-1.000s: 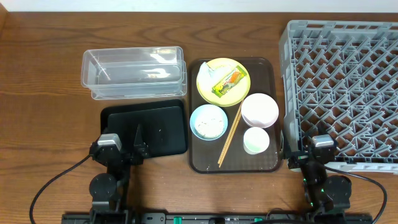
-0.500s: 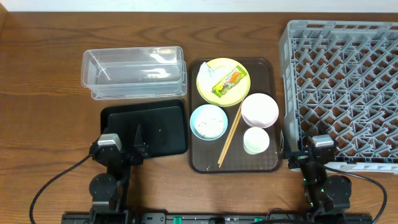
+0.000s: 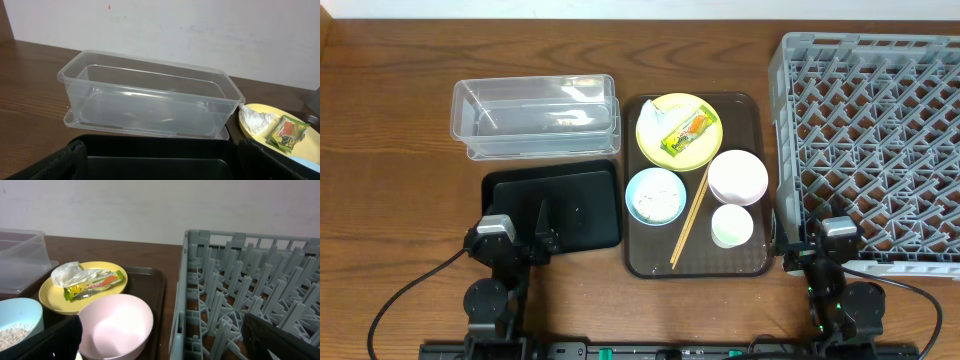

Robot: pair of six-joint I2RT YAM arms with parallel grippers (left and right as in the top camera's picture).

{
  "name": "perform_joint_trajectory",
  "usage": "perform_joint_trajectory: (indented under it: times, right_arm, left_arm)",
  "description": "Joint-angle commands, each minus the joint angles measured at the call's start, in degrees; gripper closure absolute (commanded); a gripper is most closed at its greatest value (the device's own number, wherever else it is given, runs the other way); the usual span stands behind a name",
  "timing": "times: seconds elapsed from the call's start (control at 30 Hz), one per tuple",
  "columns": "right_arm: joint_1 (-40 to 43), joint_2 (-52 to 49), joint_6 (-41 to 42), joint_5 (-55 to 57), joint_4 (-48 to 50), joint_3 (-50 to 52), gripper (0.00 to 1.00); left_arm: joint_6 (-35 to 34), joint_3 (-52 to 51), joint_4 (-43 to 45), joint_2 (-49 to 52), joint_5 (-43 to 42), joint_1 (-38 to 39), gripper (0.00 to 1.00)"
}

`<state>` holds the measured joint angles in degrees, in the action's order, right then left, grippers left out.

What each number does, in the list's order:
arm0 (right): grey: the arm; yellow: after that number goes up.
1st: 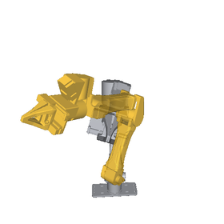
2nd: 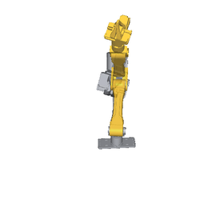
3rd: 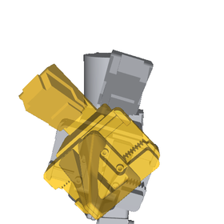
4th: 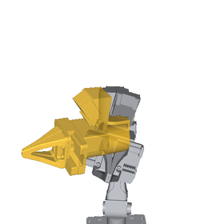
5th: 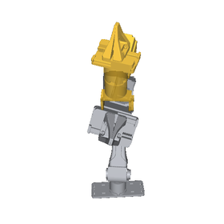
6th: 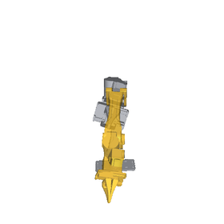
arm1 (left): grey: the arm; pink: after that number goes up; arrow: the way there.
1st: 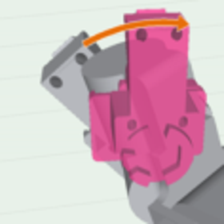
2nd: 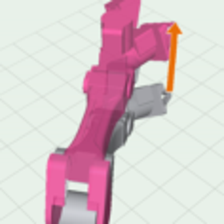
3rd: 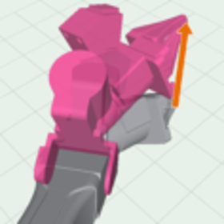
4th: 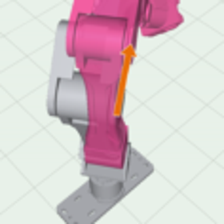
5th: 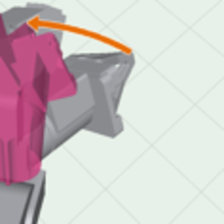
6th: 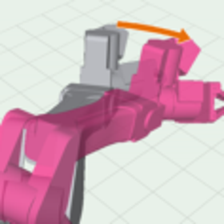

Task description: Sort waste into correct bins and load items into the dishwasher rack

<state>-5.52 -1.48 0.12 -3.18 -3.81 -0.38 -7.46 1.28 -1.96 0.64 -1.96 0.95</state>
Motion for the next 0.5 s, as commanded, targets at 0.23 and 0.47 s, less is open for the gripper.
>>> perform_joint_trajectory:
  times: [0.23, 0.47]
  right_arm:
    - [-0.5, -0.2, -0.8, 0.6, -0.4, -0.5, 0.01]
    - [-0.5, -6.6, 2.3, 4.2, -3.2, -6.3, 0.01]
  left_arm:
    - [-1.2, 1.4, -4.7, 2.6, 1.1, -0.3, 0.02]
    - [-1.2, 11.8, -12.6, 12.8, 1.0, -0.3, 0.02]
